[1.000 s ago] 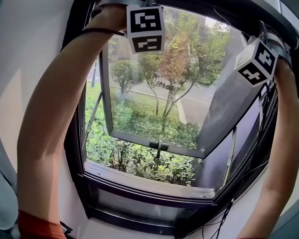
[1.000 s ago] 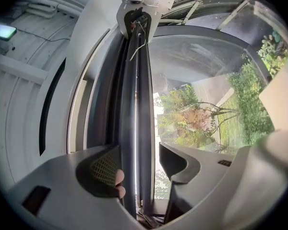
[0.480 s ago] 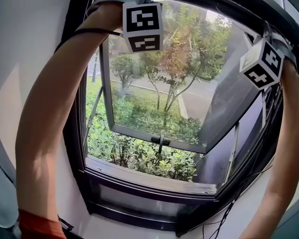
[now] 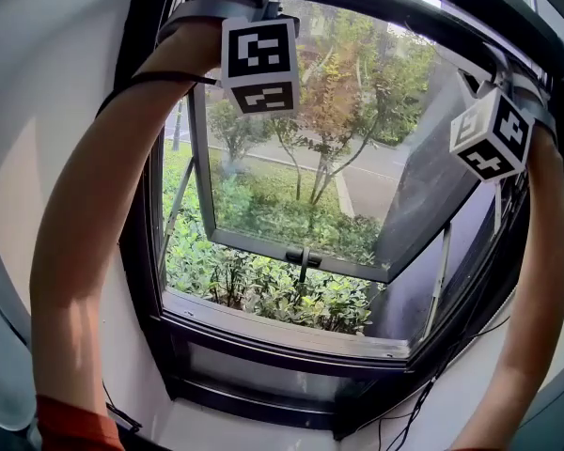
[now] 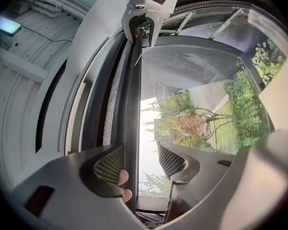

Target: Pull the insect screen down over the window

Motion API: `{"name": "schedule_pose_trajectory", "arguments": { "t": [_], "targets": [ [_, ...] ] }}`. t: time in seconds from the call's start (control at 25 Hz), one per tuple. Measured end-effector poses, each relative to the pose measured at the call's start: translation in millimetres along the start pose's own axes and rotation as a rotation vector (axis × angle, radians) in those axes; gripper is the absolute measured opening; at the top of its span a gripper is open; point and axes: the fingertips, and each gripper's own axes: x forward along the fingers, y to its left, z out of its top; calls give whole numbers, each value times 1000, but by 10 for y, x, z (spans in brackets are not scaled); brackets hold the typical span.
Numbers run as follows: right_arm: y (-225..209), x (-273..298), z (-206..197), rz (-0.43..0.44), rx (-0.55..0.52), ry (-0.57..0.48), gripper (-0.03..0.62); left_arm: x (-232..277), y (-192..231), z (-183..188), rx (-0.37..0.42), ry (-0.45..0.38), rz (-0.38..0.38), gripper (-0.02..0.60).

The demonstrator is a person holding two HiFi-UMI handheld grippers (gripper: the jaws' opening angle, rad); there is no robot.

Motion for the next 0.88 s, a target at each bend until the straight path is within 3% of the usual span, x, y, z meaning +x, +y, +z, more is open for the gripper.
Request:
{"name": "schedule_pose_trajectory", "arguments": {
  "t": [0.88],
  "targets": [
    [597, -428, 16, 50, -25, -70, 202, -482, -576, 4, 13, -8, -115, 233]
  ]
}}
